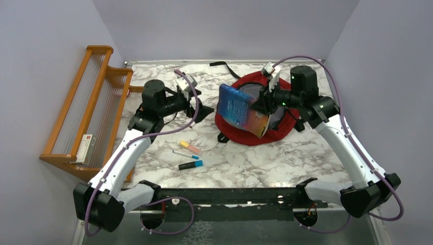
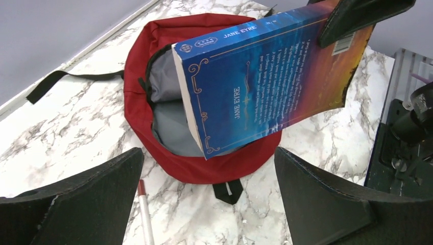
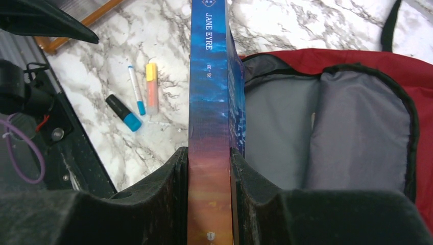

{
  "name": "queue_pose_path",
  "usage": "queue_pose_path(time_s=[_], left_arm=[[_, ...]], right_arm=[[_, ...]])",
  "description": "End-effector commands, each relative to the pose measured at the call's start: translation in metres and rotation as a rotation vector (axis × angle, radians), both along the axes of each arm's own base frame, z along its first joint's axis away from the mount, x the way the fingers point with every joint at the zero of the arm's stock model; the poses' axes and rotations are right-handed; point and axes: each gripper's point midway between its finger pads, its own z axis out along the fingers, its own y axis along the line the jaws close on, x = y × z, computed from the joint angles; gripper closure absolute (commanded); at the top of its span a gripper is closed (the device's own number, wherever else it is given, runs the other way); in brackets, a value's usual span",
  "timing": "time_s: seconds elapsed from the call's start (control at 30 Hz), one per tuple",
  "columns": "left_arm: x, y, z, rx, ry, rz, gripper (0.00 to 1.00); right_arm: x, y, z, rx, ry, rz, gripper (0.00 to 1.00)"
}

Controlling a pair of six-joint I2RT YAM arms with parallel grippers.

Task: Pack the student bag
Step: Place the book in the student bag.

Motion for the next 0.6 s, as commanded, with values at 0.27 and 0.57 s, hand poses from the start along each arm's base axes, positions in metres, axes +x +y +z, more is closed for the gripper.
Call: queue_pose_path(time_s=[0.27, 0.57], left_arm=[[-0.037, -0.013, 0.001, -0.040, -0.055, -0.184, 0.01], [-0.060, -0.020, 0.006, -0.077, -0.074, -0.297, 0.01]], right_arm=[[-0.037, 0.022, 0.054, 0.163, -0.234, 0.300, 0.99], [-0.065, 0.018, 0.079, 0.238, -0.328, 0.435, 0.99]])
